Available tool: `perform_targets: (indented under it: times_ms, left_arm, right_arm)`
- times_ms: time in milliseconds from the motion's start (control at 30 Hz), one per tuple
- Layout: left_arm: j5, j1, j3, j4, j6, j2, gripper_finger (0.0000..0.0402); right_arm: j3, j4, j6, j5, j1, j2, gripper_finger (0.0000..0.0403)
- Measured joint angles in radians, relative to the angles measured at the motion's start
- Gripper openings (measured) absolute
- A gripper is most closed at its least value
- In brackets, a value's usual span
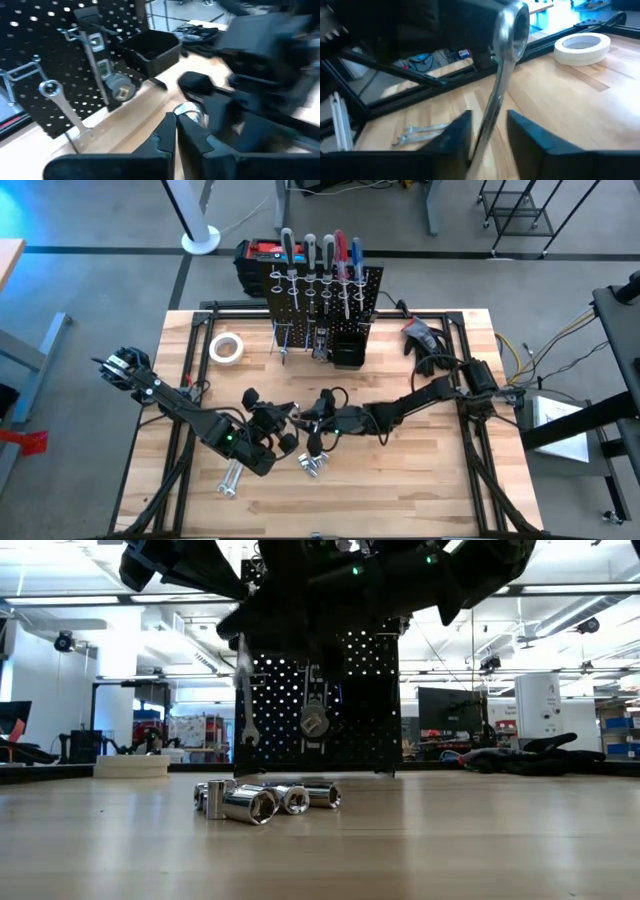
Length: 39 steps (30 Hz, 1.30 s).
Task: Hang tools onto peg board
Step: Hang the left wrench on the peg board
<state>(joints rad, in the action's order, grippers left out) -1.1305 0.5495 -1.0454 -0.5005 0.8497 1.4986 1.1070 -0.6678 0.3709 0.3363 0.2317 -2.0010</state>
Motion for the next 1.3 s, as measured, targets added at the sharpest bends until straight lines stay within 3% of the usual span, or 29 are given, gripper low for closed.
perform_targets:
  times_ms: [67,133,267,567,800,1100,1300]
  left_arm:
    - [0.007,0.002,-0.001,0.000,-0.003,0.000,0.0001]
    - [0.016,0.002,-0.001,-0.019,-0.003,0.000,0.0001]
    - [0.067,0.002,-0.003,-0.057,-0.014,-0.011,0.0001]
    - [0.056,0.062,-0.007,-0.254,0.079,-0.125,0.0001]
    - [0.014,0.089,-0.007,-0.312,0.103,-0.194,0.0001]
    - [0.014,0.095,-0.006,-0.341,0.131,-0.176,0.0000]
    - [0.021,0.103,-0.006,-0.410,0.202,-0.156,0.0000]
  right_arm:
    - [-0.005,0.009,-0.023,0.004,-0.001,0.000,0.0014]
    - [-0.004,0.026,-0.014,-0.004,-0.003,-0.001,0.0008]
    - [-0.001,0.040,-0.010,-0.046,-0.014,-0.001,0.0004]
    - [0.058,0.043,-0.022,-0.183,-0.125,-0.005,0.0002]
    - [0.219,0.202,-0.018,-0.183,-0.193,-0.047,0.0001]
    - [0.292,0.157,0.114,-0.177,-0.247,-0.173,0.0001]
    - [0.287,0.103,0.153,-0.020,-0.247,-0.202,0.0000]
